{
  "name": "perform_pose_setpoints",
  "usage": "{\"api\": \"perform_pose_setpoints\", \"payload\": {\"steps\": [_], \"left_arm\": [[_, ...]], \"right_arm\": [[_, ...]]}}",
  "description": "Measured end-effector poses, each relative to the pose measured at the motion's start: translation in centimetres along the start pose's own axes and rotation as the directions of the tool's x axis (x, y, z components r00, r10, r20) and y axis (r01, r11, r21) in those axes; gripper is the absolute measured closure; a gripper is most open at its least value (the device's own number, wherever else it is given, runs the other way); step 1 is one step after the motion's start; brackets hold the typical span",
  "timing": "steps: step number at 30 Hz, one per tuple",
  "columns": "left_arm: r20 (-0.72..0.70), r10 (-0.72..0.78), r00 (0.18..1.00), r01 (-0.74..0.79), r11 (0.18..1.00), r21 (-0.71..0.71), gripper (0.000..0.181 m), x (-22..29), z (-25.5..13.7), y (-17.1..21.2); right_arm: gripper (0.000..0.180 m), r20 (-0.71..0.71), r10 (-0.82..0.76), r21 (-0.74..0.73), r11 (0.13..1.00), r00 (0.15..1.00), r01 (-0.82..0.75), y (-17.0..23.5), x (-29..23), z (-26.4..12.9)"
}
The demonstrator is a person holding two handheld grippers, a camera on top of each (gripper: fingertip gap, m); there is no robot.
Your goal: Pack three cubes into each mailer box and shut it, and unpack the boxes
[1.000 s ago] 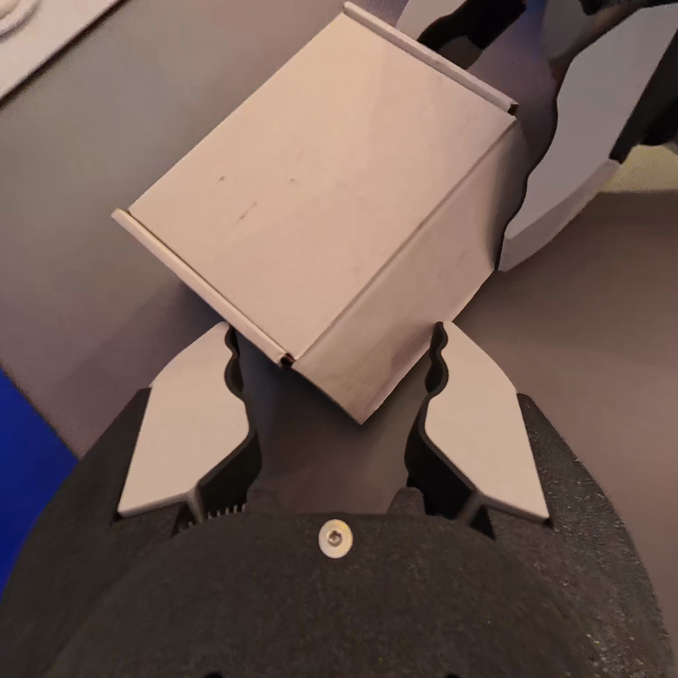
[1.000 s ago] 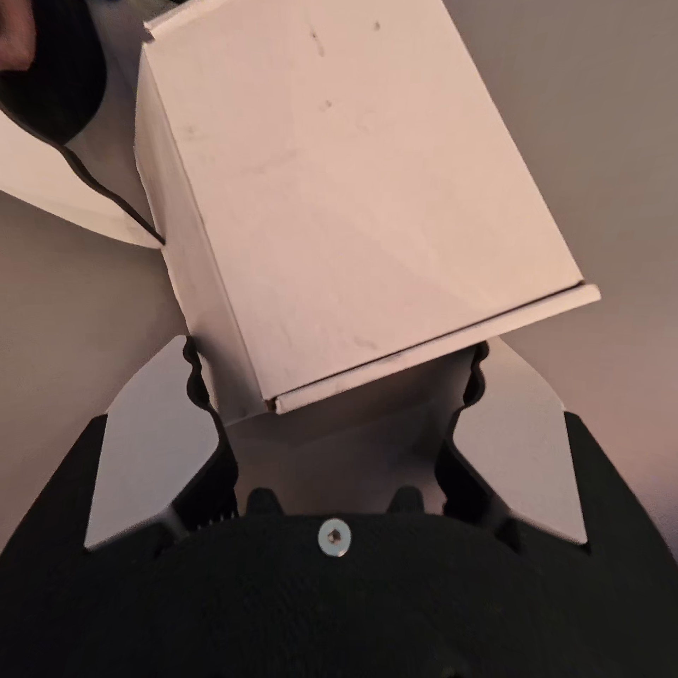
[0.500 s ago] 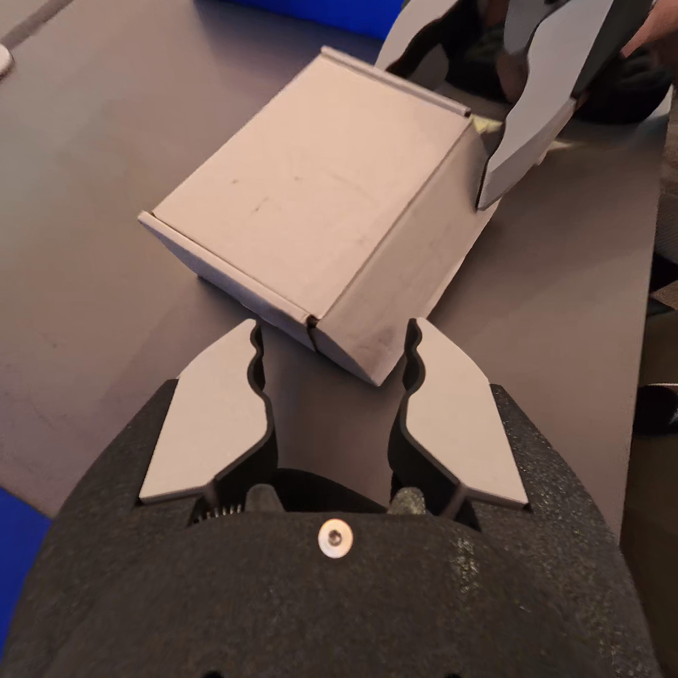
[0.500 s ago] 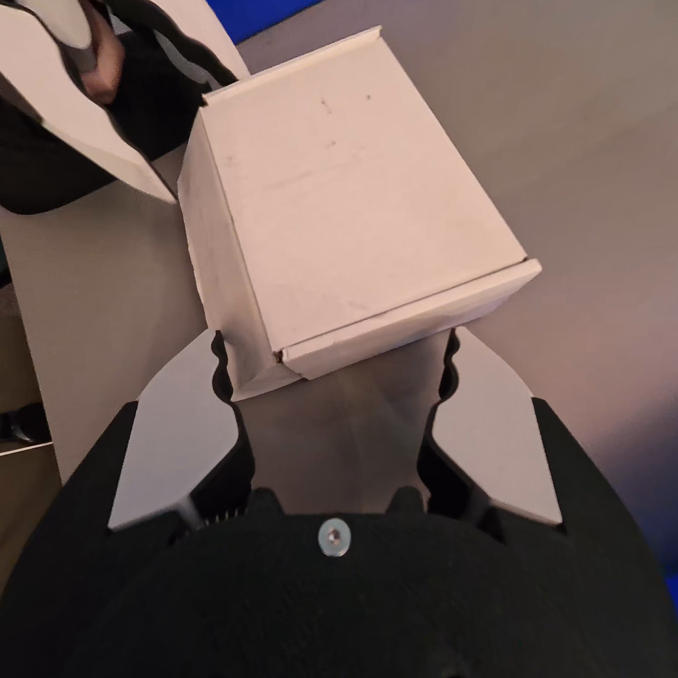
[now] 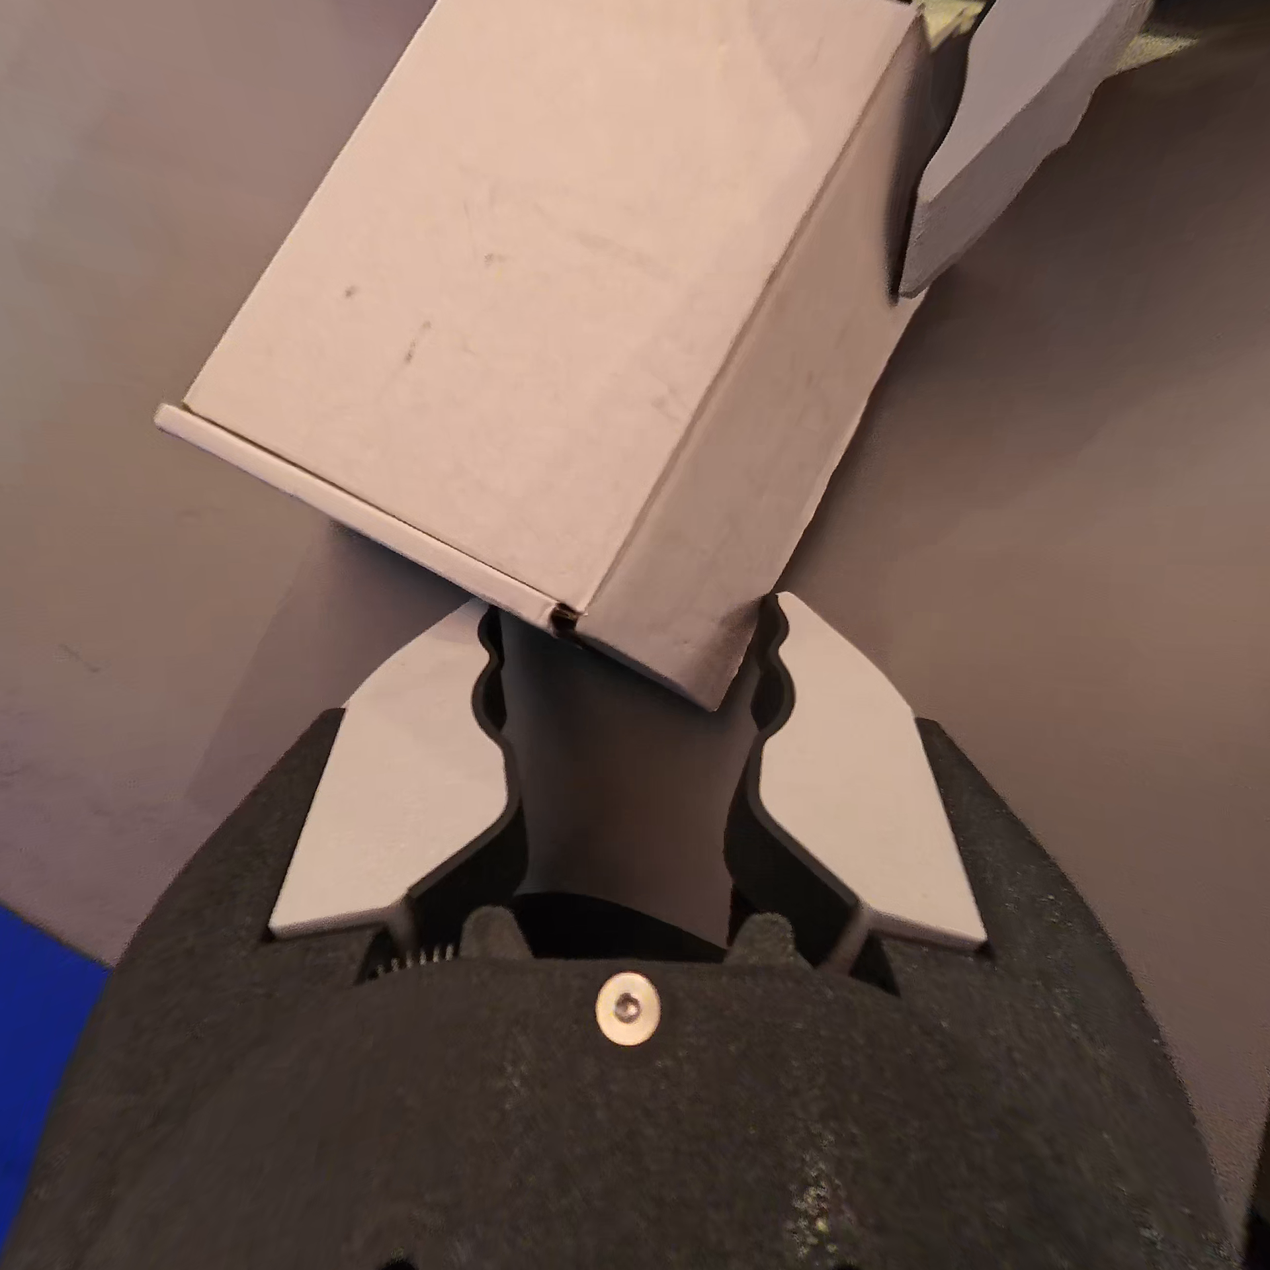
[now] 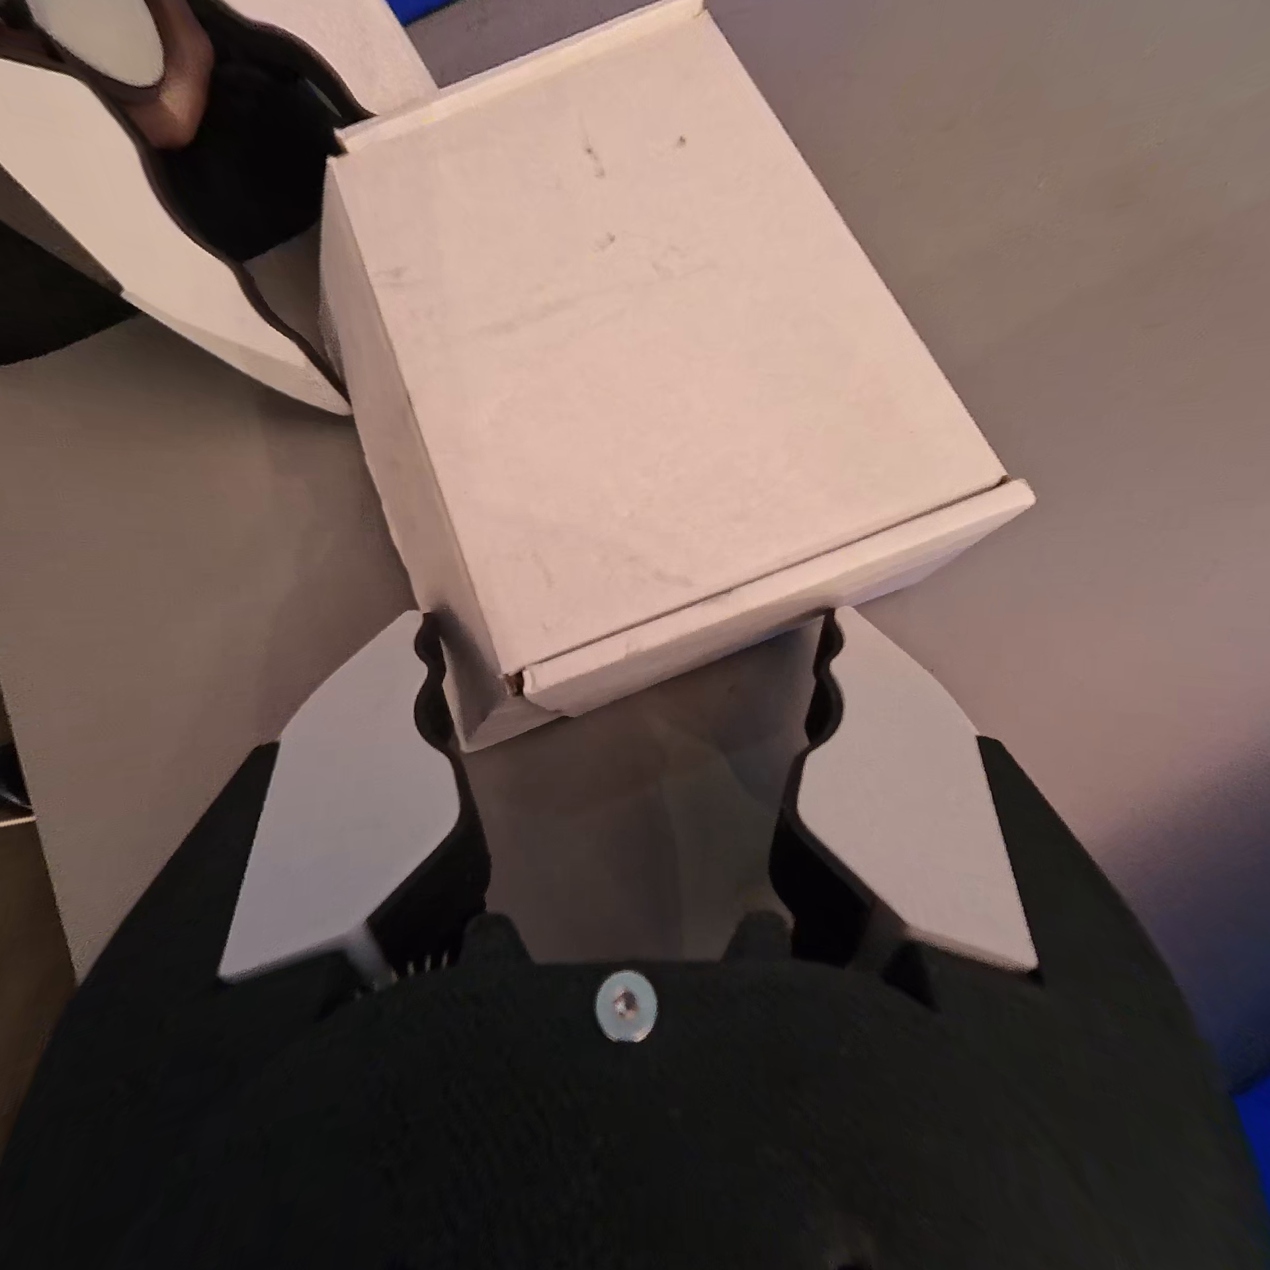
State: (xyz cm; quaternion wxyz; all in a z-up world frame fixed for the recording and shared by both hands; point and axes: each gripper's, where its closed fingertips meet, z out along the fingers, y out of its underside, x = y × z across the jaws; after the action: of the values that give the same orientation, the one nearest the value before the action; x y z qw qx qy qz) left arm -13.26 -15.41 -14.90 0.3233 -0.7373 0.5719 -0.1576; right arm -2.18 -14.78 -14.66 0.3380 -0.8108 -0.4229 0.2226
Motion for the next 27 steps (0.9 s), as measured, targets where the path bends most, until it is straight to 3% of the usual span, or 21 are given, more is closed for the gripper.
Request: {"api": "perform_pose_setpoints", "payload": {"steps": [10, 21, 27], "left_arm": [[0.061, 0.004, 0.998, -0.003, 1.0, -0.019, 0.118, -0.6, 0.3, 0.1], [-0.051, -0.044, 0.998, 0.044, 0.999, 0.007, 0.125, -0.2, -0.8, 0.6], [-0.032, -0.02, 0.999, 0.019, 1.0, -0.022, 0.128, -0.3, -0.6, 0.9]], "right_arm": [[0.084, -0.051, -0.021, -0.006, 1.0, 0.998, 0.021, 0.0, 0.4, 0.1], [0.085, 0.004, -0.055, -0.015, 0.998, 0.998, 0.055, 0.4, -1.0, -0.3], [0.093, 0.003, -0.075, -0.042, 0.996, 0.997, 0.075, 0.7, -0.9, -0.1]]}}
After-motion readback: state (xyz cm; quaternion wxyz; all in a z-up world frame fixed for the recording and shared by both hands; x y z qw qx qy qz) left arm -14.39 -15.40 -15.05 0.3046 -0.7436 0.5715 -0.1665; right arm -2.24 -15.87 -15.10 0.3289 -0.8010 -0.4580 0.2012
